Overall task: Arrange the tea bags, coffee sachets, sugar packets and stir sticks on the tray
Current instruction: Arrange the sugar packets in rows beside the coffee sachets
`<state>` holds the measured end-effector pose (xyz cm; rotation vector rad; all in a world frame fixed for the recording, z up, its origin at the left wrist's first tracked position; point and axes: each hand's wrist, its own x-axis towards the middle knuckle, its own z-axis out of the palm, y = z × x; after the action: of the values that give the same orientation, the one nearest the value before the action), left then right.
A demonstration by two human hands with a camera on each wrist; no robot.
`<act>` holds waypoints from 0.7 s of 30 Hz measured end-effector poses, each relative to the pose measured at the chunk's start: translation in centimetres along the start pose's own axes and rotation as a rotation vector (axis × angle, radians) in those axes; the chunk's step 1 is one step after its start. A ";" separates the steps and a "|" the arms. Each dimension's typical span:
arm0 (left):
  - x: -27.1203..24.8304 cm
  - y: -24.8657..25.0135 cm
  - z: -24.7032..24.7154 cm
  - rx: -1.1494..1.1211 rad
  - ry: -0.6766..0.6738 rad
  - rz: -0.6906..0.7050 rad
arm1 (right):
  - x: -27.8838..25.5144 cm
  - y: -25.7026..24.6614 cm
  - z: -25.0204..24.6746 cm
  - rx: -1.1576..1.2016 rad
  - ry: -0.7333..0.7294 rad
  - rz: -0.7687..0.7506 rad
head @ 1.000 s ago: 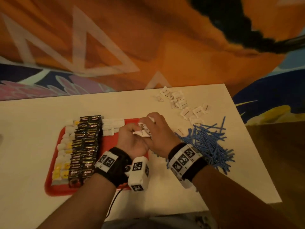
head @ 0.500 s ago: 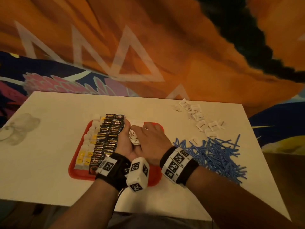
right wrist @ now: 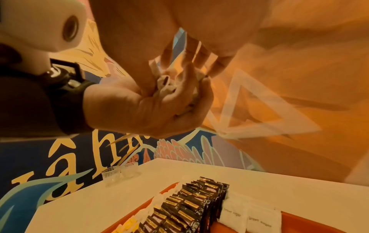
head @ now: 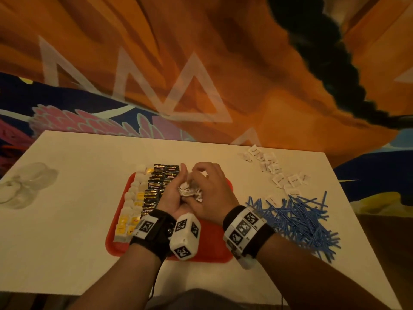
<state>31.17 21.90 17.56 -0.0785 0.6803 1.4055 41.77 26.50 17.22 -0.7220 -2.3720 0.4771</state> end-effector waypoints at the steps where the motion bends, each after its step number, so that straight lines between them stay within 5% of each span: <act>1: -0.2 0.5 -0.3 -0.013 -0.005 -0.016 | 0.2 -0.3 0.7 -0.001 0.025 -0.010; 6: -0.5 2.9 -2.4 -0.087 0.001 -0.046 | 1.1 -2.1 2.2 0.182 -0.003 0.098; 11: -0.3 4.6 -4.6 -0.058 0.064 0.032 | 2.3 -3.3 1.8 0.499 -0.008 0.504; 16: -0.3 6.2 -6.5 0.158 0.126 0.095 | 3.2 -2.9 1.9 0.897 0.084 0.768; 21: -1.1 6.2 -6.4 0.552 0.091 0.231 | 3.5 -2.8 2.4 0.962 0.098 0.876</act>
<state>22.99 19.30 15.01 0.3837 1.1603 1.3911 36.83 26.03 18.40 -1.1866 -1.3230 1.7124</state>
